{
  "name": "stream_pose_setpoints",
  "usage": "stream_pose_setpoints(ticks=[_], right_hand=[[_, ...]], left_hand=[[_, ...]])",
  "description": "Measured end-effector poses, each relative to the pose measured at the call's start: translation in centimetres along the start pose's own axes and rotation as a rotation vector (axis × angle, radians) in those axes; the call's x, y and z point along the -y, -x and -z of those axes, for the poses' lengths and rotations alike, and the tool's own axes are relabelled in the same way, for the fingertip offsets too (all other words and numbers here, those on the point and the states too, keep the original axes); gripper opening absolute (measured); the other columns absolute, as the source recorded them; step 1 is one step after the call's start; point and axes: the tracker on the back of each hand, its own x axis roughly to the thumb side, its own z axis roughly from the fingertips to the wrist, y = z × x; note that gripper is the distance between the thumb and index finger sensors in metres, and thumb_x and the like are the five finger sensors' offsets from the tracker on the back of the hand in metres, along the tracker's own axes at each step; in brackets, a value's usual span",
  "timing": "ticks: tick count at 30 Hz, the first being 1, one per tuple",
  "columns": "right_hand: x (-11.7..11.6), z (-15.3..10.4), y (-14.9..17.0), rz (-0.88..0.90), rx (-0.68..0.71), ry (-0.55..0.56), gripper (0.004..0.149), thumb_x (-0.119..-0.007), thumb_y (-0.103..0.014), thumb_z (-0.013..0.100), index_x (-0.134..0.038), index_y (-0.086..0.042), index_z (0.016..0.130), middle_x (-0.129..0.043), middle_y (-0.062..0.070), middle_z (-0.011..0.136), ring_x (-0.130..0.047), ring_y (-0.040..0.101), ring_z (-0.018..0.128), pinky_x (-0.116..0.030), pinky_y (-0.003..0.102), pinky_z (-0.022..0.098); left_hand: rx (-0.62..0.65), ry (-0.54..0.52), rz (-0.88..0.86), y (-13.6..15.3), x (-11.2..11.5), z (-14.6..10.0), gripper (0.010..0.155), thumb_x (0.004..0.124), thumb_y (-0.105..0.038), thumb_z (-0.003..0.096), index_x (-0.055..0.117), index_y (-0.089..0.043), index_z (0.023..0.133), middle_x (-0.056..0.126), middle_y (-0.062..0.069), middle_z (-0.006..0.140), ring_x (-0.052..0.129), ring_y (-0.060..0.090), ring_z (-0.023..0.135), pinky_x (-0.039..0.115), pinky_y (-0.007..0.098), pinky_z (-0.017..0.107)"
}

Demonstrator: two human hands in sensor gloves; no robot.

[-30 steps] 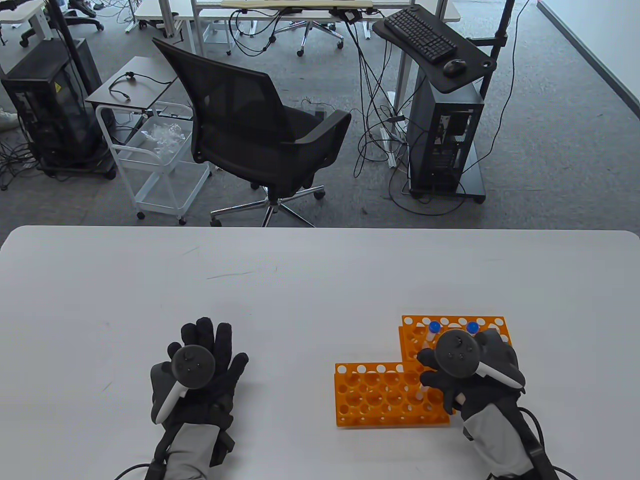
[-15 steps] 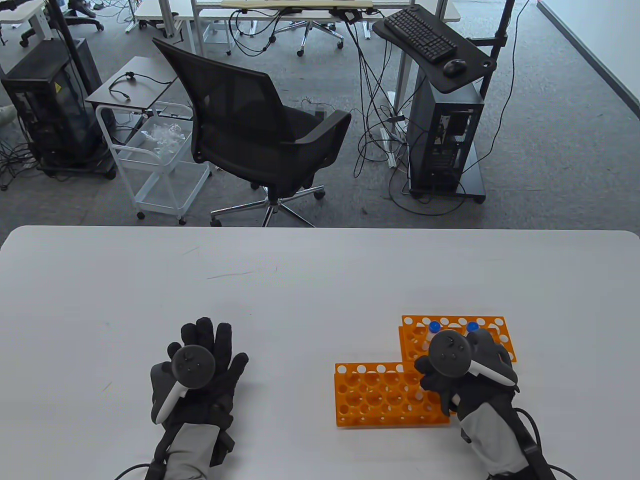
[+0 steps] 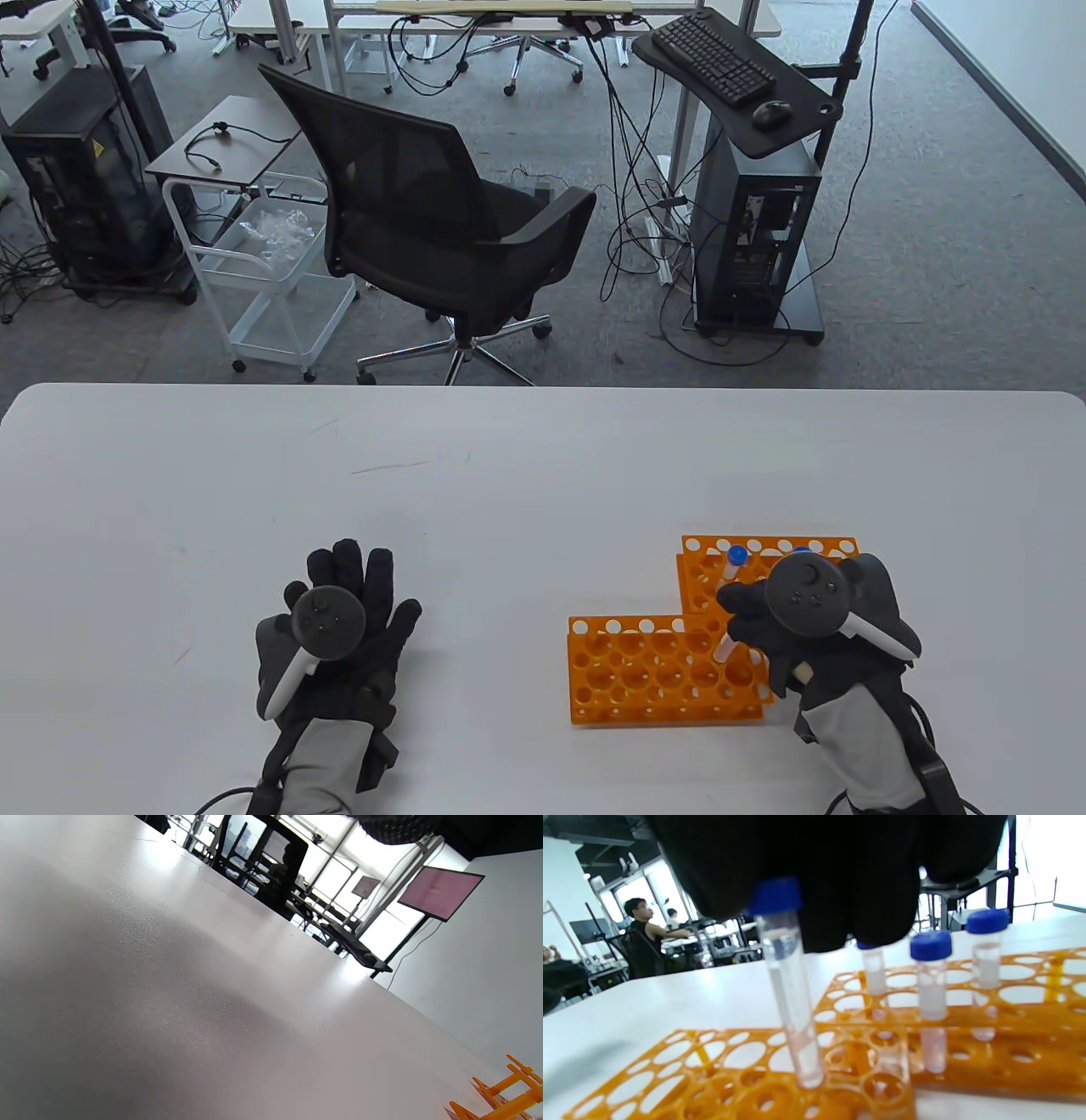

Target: Transfer 4 test tubes between racks (Right hand only)

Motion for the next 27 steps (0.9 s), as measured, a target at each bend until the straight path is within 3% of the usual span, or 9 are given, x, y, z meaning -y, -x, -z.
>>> stream_pose_setpoints(ticks=[12,27], right_hand=[[3.6,-2.2,2.1,0.057,-0.039,0.187,0.047,-0.084,-0.032,0.045,-0.086,-0.013,0.088,-0.097,0.015,0.076,-0.091,0.042,0.066,-0.067,0.063,0.054],[4.4,-3.1,6.0,0.037,-0.165,0.32,0.047,-0.083,-0.032,0.045,-0.086,-0.013,0.088,-0.097,0.015,0.076,-0.09,0.042,0.067,-0.066,0.063,0.055]], left_hand=[[0.0,0.001,-0.002,-0.1,0.0,0.0,0.069,0.053,-0.064,0.0582,0.01,-0.052,0.111,-0.017,-0.024,0.111,-0.033,0.001,0.097,-0.026,0.036,0.067],[0.0,0.001,-0.002,-0.1,0.0,0.0,0.069,0.053,-0.064,0.0581,0.01,-0.052,0.111,-0.017,-0.024,0.111,-0.033,0.001,0.097,-0.026,0.036,0.067]])
